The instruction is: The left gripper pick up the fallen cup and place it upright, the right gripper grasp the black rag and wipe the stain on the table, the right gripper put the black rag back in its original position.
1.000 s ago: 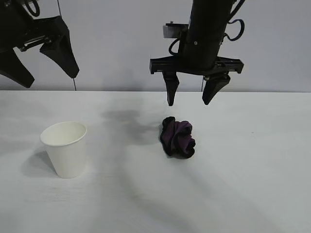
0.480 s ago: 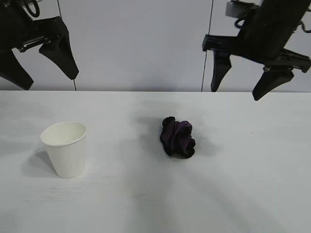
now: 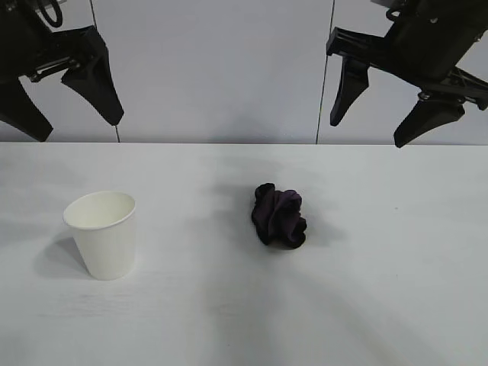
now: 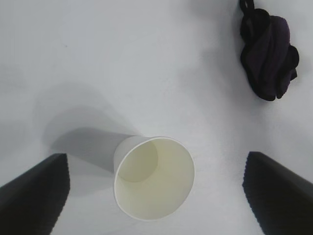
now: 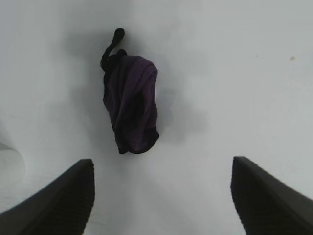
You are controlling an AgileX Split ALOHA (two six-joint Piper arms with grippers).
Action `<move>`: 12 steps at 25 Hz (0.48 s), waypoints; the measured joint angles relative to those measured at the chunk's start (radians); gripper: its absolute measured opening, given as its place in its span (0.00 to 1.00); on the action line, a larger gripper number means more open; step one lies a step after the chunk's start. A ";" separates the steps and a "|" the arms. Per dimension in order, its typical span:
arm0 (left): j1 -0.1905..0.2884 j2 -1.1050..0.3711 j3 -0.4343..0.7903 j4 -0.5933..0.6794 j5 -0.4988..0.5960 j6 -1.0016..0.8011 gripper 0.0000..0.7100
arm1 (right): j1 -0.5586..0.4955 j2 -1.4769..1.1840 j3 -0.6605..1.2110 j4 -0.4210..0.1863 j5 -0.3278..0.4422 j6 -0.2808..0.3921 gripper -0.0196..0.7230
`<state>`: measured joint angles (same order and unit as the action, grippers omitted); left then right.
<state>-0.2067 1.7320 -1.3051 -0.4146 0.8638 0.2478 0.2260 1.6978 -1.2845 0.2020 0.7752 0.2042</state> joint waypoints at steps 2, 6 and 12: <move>0.000 0.000 0.000 0.000 0.000 0.000 0.98 | 0.000 0.000 0.000 0.000 0.000 0.000 0.75; 0.000 0.000 0.000 0.000 0.000 0.000 0.98 | 0.000 0.000 0.001 0.000 0.000 -0.001 0.75; 0.000 0.000 0.000 0.000 -0.010 0.000 0.98 | 0.000 0.000 0.001 -0.003 -0.001 -0.001 0.75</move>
<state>-0.2067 1.7320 -1.3051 -0.4146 0.8538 0.2478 0.2260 1.6978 -1.2838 0.1990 0.7743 0.2031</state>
